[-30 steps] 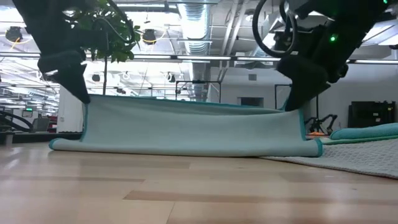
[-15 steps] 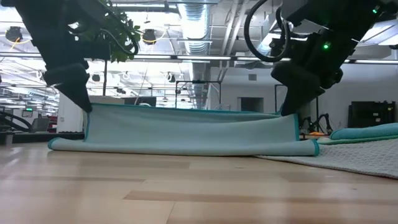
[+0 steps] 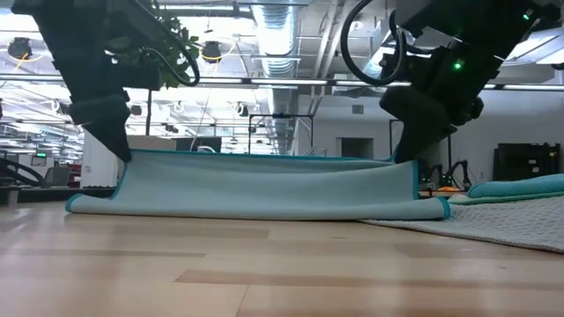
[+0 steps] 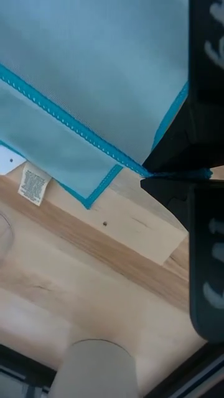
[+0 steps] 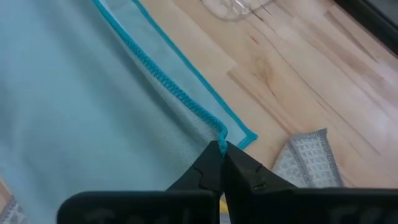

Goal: Fold microfiber towels
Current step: Fold the light blue microfiber cloth

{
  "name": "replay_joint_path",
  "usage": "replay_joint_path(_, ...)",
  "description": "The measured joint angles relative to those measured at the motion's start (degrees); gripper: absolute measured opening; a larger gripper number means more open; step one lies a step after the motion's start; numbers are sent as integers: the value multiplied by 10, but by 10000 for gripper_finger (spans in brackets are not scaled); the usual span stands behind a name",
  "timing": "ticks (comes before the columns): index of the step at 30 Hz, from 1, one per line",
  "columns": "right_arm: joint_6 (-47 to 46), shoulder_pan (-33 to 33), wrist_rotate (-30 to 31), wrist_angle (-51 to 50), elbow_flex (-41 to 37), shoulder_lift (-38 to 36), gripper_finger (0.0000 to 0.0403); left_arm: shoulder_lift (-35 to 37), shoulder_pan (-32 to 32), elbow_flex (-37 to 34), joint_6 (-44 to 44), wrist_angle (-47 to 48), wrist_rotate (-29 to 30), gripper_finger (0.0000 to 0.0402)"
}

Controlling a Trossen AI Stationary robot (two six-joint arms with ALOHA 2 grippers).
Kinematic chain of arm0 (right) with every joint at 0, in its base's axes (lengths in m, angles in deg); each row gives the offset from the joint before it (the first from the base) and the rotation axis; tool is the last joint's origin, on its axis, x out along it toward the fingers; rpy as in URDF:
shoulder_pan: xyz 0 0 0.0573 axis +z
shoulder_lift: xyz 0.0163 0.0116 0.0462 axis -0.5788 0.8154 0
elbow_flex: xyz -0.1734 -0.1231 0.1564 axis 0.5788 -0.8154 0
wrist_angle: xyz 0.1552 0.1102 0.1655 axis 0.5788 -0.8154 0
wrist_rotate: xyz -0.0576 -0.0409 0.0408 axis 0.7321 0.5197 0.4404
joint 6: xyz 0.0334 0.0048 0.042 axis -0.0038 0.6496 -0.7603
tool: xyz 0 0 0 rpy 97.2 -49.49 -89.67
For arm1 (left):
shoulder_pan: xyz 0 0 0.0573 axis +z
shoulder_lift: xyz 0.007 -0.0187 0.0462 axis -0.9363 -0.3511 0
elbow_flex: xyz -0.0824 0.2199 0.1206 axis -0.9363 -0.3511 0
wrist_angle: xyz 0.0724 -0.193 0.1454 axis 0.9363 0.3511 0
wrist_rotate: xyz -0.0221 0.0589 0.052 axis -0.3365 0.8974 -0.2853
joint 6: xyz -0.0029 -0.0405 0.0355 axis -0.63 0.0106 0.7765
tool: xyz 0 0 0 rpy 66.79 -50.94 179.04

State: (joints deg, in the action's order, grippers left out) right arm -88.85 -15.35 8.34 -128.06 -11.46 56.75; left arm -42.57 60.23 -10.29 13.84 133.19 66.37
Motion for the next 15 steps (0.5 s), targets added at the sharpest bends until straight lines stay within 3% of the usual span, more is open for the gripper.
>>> replay_joint_path(6,6,-15,3,-4,-7,0,27,0,45,0,43,-23,0,0)
replay_joint_path(15,24,-38,-1,86,-62,0,35,0,76,-3,74,-42,-6,0)
